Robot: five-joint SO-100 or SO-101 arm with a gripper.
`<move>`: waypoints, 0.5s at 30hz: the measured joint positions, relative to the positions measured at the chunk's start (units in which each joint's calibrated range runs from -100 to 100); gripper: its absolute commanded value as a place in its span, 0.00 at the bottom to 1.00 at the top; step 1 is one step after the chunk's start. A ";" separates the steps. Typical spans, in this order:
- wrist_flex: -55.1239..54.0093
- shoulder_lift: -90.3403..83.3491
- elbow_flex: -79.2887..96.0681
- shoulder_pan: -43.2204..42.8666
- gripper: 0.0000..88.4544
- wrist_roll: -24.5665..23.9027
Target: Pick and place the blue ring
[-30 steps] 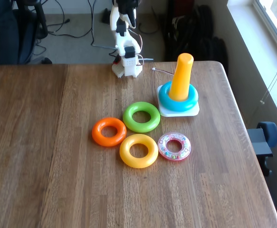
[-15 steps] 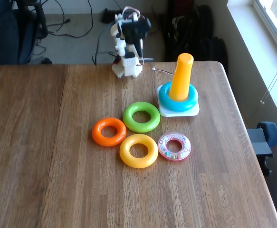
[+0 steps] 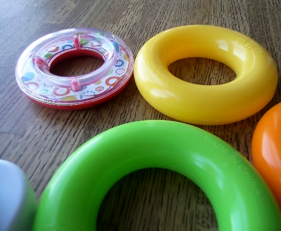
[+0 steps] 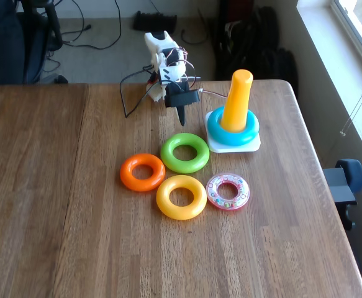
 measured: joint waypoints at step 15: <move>0.00 0.00 2.85 0.00 0.03 0.10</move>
